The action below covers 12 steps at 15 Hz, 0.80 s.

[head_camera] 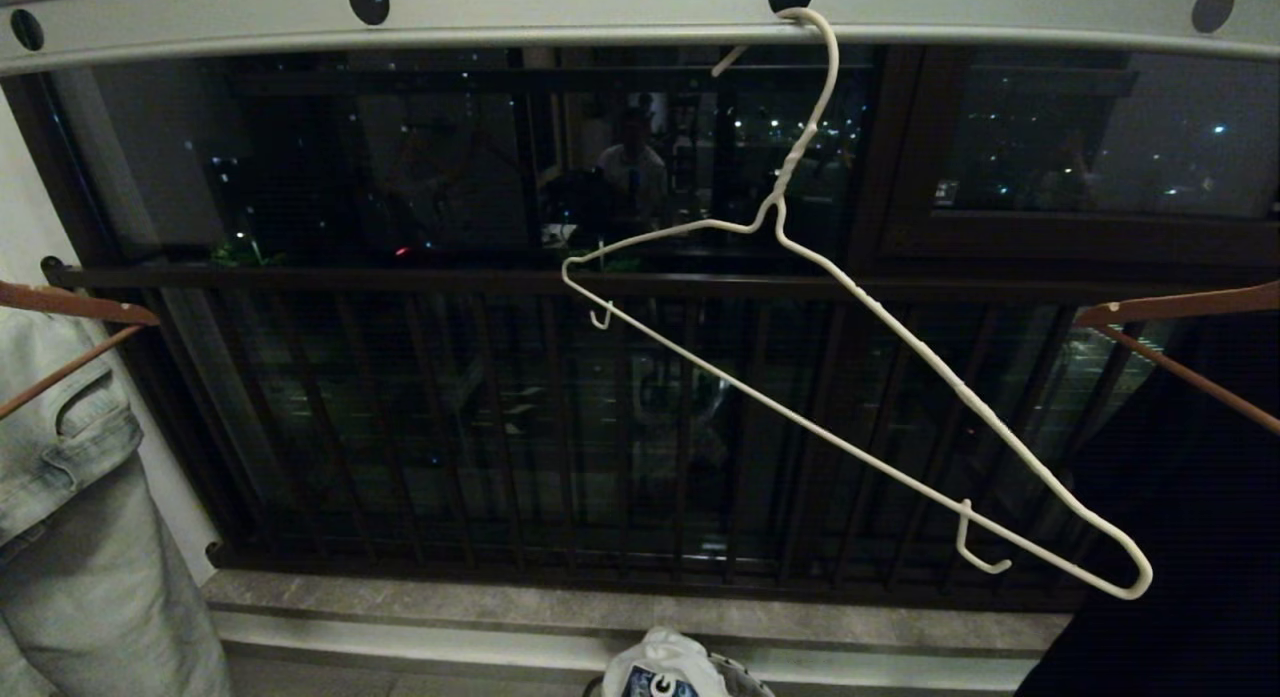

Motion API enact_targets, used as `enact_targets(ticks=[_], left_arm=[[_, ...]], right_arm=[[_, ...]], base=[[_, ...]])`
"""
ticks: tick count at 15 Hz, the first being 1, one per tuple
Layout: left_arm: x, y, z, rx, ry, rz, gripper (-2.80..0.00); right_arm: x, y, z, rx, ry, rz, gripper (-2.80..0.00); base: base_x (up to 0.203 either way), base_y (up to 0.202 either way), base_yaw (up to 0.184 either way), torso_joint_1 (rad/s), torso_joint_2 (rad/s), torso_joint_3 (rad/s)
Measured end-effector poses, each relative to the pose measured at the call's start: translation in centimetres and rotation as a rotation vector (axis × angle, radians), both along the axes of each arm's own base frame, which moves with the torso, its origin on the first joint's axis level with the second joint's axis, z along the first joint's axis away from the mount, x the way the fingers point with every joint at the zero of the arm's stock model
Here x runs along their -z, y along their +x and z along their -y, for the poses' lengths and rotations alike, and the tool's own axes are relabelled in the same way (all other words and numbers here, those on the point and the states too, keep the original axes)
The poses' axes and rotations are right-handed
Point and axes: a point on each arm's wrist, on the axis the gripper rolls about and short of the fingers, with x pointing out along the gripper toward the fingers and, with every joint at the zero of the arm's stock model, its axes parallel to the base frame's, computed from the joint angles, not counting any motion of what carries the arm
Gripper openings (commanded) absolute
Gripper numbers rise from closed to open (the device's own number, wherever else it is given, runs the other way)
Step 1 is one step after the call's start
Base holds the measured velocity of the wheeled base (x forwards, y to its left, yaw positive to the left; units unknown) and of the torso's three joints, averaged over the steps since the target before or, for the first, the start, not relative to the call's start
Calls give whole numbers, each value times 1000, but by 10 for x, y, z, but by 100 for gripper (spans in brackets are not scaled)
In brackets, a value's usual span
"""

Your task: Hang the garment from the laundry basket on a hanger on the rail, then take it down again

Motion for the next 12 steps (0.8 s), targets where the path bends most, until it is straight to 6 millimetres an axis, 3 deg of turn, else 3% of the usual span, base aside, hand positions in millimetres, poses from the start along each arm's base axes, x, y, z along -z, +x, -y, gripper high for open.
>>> enact_targets(ticks=[12], left_arm=[[0, 0, 0, 0, 0, -1, -280]], right_arm=[[0, 0, 0, 0, 0, 0, -280]], base=[[0, 0, 0, 0, 0, 0]])
